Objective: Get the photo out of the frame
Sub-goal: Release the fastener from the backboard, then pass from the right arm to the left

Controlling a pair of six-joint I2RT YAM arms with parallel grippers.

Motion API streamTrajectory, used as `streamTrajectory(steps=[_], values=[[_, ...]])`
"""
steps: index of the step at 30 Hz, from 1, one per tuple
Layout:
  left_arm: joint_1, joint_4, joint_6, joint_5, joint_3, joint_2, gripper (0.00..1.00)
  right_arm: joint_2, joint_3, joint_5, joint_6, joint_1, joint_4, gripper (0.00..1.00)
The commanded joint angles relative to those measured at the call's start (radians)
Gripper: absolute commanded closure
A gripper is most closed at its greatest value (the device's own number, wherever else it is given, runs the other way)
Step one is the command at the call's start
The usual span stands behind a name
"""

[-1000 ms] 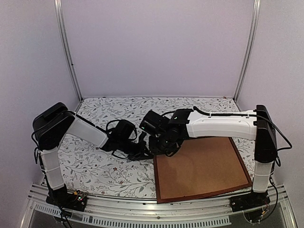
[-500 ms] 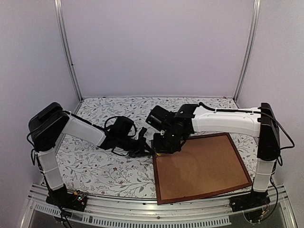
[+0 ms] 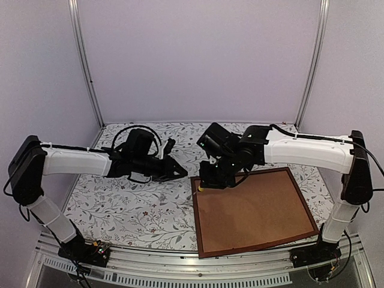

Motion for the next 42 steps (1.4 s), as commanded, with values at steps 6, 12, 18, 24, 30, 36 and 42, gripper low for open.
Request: streamTrajectory(steps=[6, 12, 18, 24, 30, 36, 42], values=[[0.012, -0.090, 0.076, -0.144, -0.003, -0.139, 0.71, -0.175, -0.172, 0.007, -0.100, -0.061, 0.195, 1.00], [0.010, 0.141, -0.189, -0.083, -0.069, -0.143, 0.68, -0.267, -0.238, 0.068, -0.189, -0.088, 0.265, 1.00], [0.010, 0.243, -0.376, -0.098, -0.059, -0.141, 0.60, -0.332, -0.308, 0.098, -0.258, -0.128, 0.426, 1.00], [0.006, 0.386, -0.581, -0.122, -0.076, -0.112, 0.53, -0.315, -0.320, 0.104, -0.351, -0.130, 0.593, 1.00], [0.008, 0.462, -0.654, -0.169, -0.058, -0.092, 0.48, -0.307, -0.359, 0.074, -0.411, -0.130, 0.757, 1.00], [0.020, 0.571, -0.734, -0.146, -0.056, -0.042, 0.47, -0.294, -0.385, 0.055, -0.429, -0.131, 0.851, 1.00], [0.031, 0.635, -0.767, -0.134, -0.045, -0.005, 0.47, -0.290, -0.403, 0.023, -0.431, -0.130, 0.911, 1.00]])
